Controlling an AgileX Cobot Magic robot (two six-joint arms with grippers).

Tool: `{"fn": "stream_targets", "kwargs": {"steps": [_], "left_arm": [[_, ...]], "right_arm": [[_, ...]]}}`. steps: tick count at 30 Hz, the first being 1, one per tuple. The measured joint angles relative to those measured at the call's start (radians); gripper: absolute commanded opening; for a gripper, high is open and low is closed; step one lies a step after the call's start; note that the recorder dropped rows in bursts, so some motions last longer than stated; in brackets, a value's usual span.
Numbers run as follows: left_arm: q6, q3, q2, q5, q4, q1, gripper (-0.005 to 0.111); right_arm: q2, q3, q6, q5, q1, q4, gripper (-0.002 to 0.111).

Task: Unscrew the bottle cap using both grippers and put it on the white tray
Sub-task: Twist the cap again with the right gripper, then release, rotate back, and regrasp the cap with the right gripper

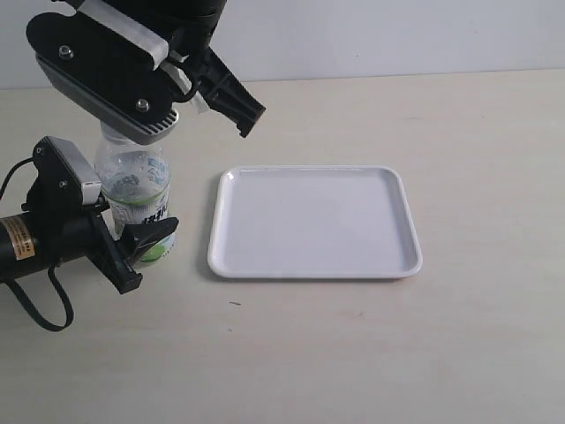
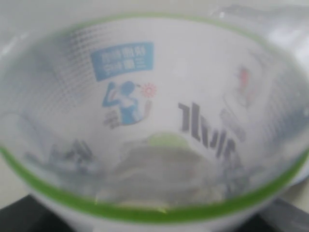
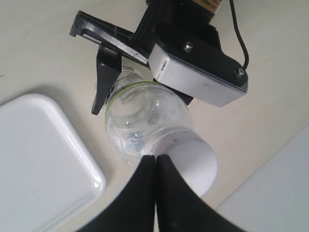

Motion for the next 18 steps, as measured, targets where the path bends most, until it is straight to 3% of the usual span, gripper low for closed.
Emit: {"fn": "stream_targets", "kwargs": {"steps": [2,4,9,12,18], "left_arm": [[0.000,0.000,0.000,0.000,0.000,0.000,0.000],[0.000,0.000,0.000,0.000,0.000,0.000,0.000],[0.006,0.000,0.000,-0.002,0.016,0.000,0.000],[0.010,0.000,0.000,-0.013,0.027,-0.002,0.000],[0.010,0.000,0.000,-0.020,0.028,-0.002,0.000]], "right_arm": [[0.000,0.000,0.000,0.000,0.000,0.000,0.001],[0.000,0.000,0.000,0.000,0.000,0.000,0.009],[0.000,0.000,0.145,-0.008,0.000,0.006,0.058],[0.002,0.000,0.319,-0.009,0.000,0.010,0.080],[0.002,0.000,0.691,-0.009,0.000,0.010,0.082]]}}
